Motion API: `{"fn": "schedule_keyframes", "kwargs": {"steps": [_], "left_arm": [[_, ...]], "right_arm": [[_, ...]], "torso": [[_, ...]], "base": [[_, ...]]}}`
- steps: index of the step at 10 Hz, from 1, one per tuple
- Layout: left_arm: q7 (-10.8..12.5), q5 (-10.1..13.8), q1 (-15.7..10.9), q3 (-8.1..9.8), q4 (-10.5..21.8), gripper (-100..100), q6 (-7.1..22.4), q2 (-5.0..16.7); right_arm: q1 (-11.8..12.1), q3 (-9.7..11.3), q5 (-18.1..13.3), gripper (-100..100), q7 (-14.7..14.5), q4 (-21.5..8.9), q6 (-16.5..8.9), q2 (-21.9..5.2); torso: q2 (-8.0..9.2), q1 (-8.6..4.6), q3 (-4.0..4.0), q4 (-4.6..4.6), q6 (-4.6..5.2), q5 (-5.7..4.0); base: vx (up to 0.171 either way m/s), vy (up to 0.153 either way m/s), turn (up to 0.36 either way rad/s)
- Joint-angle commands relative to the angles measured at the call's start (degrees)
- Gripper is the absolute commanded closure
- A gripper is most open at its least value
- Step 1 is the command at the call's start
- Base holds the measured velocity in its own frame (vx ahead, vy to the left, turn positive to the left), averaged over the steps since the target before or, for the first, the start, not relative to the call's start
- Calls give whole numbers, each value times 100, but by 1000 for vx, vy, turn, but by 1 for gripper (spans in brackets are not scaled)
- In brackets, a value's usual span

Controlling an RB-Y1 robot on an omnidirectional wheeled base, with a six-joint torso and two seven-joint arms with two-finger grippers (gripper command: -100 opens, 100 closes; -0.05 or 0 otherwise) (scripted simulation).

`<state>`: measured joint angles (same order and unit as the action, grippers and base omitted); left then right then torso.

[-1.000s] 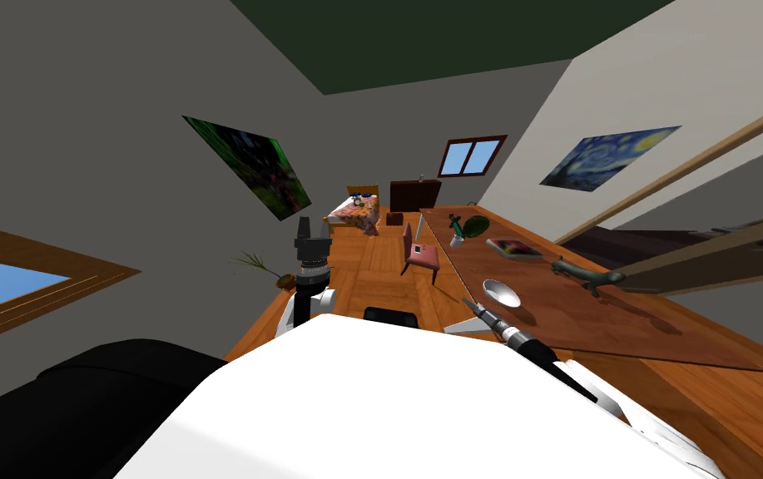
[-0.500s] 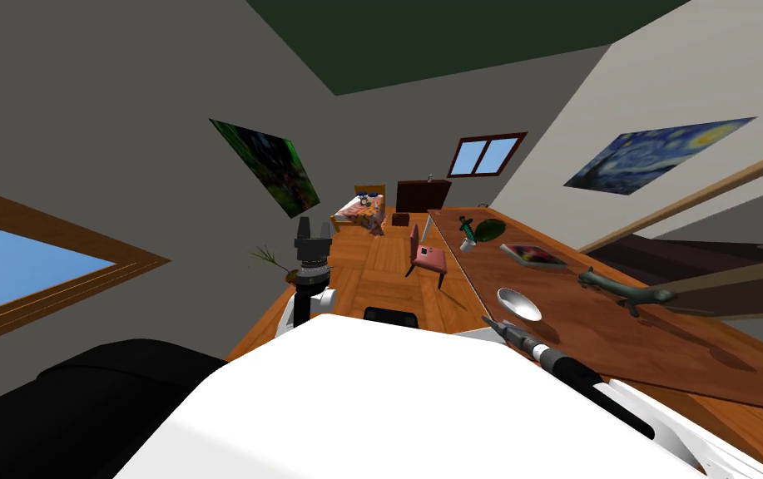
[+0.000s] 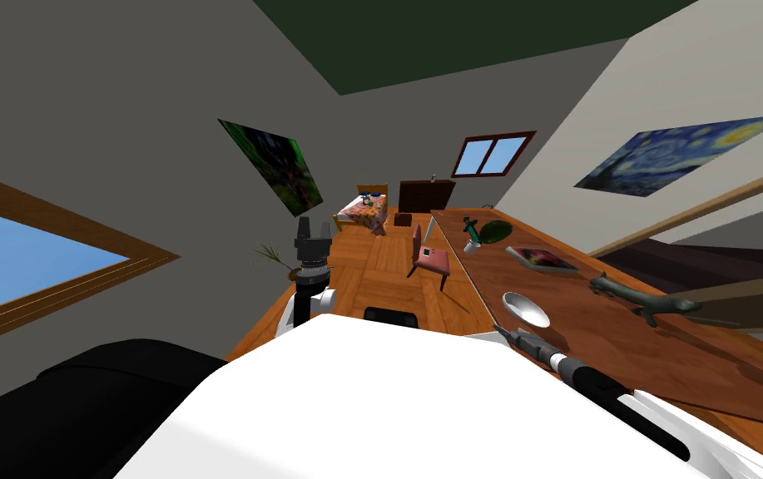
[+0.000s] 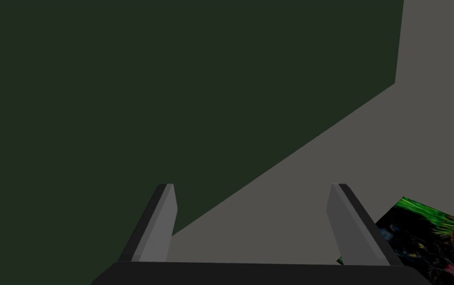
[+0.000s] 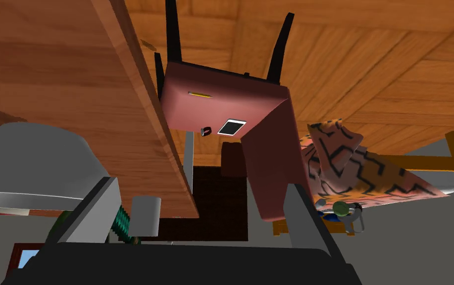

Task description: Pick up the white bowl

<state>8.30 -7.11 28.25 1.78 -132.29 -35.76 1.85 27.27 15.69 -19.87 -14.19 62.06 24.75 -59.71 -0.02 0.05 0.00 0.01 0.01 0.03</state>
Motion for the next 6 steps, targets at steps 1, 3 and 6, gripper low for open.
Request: {"fn": "schedule_keyframes", "kwargs": {"steps": [1, 3, 6], "left_arm": [[0, 0, 0, 0, 0, 0, 0, 0], [0, 0, 0, 0, 0, 0, 0, 0], [0, 0, 0, 0, 0, 0, 0, 0]], "right_arm": [[-164, 85, -104, -100, -81, -286, 39, -12], [-218, 143, -260, -100, -206, -516, 33, -137], [-275, 198, -416, -100, -332, -863, 29, -251]], "torso": [[0, 0, 0, 0, 0, 0], [1, -4, 0, 0, 2, -2], [-4, -2, -2, -1, -1, -1]], "base": [[15, 12, 42], [12, 9, 39], [19, 11, 72]]}}
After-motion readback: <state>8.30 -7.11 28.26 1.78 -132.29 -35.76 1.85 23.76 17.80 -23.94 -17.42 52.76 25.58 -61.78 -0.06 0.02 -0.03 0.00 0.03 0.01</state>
